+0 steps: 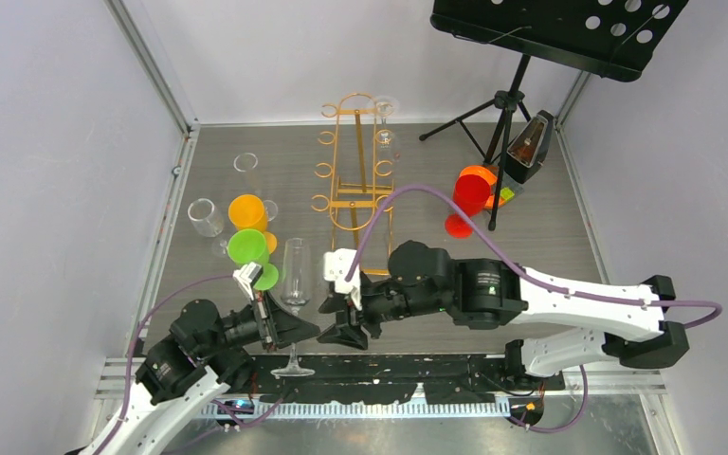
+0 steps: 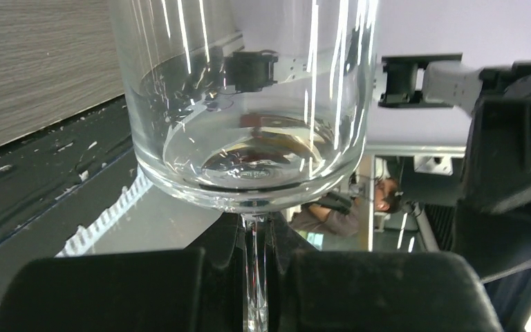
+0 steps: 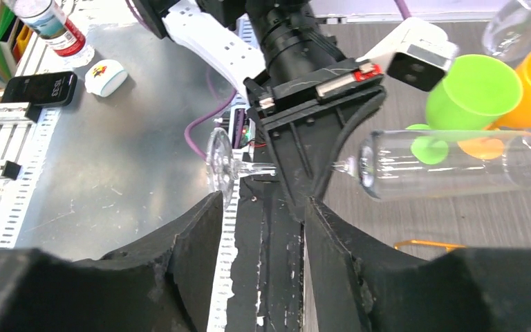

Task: Take the wine glass off the wine glass rack

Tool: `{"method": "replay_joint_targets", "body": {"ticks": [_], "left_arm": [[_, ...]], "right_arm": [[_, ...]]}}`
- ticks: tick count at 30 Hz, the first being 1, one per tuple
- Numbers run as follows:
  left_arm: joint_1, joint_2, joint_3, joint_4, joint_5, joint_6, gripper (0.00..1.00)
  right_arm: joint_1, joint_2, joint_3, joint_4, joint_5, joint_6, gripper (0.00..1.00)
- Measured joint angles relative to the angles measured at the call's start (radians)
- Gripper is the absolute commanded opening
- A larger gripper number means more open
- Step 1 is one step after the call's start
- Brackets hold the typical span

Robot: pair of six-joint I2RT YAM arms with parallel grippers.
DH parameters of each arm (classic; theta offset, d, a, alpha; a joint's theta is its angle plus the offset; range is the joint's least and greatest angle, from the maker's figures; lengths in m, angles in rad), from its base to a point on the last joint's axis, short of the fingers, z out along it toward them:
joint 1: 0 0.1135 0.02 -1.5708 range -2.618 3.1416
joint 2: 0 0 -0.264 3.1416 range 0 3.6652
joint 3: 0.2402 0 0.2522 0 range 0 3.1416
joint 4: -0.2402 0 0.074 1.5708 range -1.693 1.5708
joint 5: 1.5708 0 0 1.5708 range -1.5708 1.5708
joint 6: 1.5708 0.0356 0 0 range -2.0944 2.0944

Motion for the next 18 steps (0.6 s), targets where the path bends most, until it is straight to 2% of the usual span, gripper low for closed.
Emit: {"method": "replay_joint_targets", "body": {"ticks": [5, 9, 13, 18], "left_arm": [[0.0, 0.0, 0.019, -0.036, 0.074, 0.159, 0.0], [0.0, 0.019, 0.099, -0.121, 0.113, 0.325, 0.0], [0.0, 0.039, 0.181, -0.203, 0.136, 0.498, 0.0], [0.0, 0.073, 0.21, -0.289, 0.183, 0.666, 0.0]], "right_arm": [[0.0, -0.071, -0.036, -0.017, 0.073, 0.028, 0.59], [-0.011, -0.115, -0.072, -0.041, 0.119, 0.07, 0.6], [-0.023, -0.142, -0.099, -0.074, 0.14, 0.108, 0.61], [-0.034, -0.179, -0.128, -0.089, 0.143, 0.138, 0.63]]}}
